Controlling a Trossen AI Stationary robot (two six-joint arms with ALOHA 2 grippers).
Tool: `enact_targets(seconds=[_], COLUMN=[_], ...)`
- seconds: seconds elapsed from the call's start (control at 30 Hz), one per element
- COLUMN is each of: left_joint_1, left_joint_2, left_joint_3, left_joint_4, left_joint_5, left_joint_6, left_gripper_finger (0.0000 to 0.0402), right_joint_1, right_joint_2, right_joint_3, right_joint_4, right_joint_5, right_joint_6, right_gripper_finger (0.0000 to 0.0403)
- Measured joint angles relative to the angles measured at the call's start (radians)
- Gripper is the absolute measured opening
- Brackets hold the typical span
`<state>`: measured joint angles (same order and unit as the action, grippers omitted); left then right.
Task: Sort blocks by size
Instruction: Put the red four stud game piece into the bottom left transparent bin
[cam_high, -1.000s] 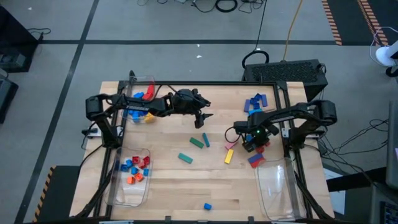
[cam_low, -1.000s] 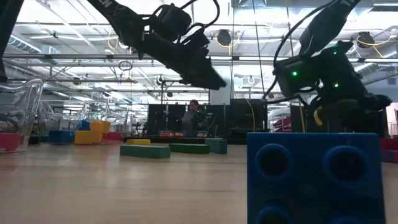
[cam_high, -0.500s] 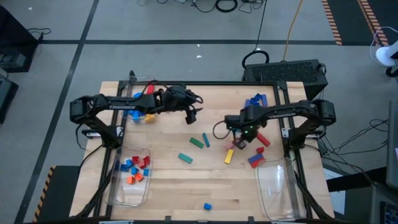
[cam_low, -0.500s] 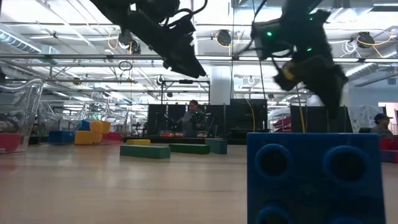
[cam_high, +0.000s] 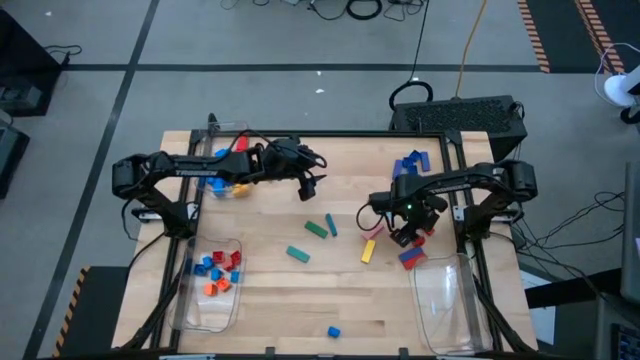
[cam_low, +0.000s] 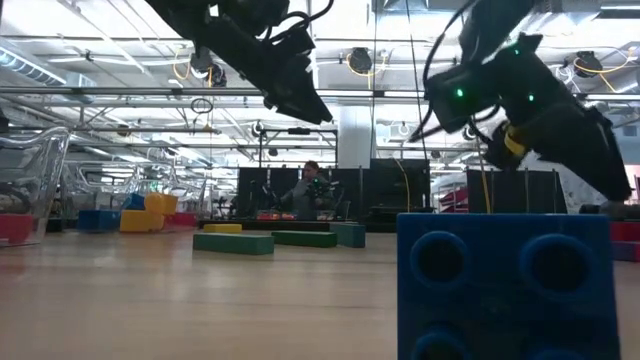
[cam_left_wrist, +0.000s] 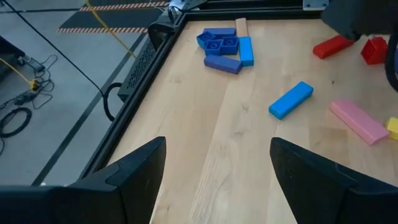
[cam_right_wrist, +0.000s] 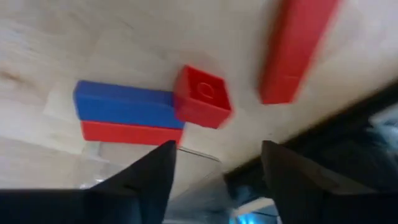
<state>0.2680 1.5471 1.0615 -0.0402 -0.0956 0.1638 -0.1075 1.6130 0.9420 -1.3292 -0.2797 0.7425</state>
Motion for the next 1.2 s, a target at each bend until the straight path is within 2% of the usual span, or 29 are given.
enact_targets(seconds=[0.17, 0.3, 0.63, 0.9, 1.03, 1.2], left_joint_1=[0.0, 0.0, 0.0, 0.0, 0.0, 0.0], left_joint_2=[0.0, 0.0, 0.0, 0.001, 0.001, 0.001], left_joint_3=[0.0, 0.0, 0.0, 0.0, 0.0, 0.0], left_joint_4=[0.0, 0.001, 0.005, 0.006, 0.006, 0.005], left_joint_5=[0.0, 0.0, 0.0, -0.003, -0.01, -0.01], left_joint_6=[0.001, 0.001, 0.001, 0.001, 0.001, 0.001], left_gripper_finger=[0.029, 0.029, 0.029, 0.029, 0.029, 0.029], right_joint_1=[-0.001, -0.005, -0.033, -0.039, -0.045, -0.044], right_joint_2=[0.003, 0.004, 0.006, 0.007, 0.007, 0.007], right_joint_3=[-0.064, -0.078, -0.146, -0.141, -0.133, -0.133], right_joint_4=[0.147, 0.176, 0.189, 0.309, 0.265, 0.118], right_joint_5=[-0.084, -0.085, -0.087, -0.09, -0.093, -0.093], right_joint_6=[0.039, 0.067, 0.106, 0.111, 0.096, 0.057], right_gripper_finger=[0.0263, 0.027, 0.0232, 0.02, 0.0183, 0.0179])
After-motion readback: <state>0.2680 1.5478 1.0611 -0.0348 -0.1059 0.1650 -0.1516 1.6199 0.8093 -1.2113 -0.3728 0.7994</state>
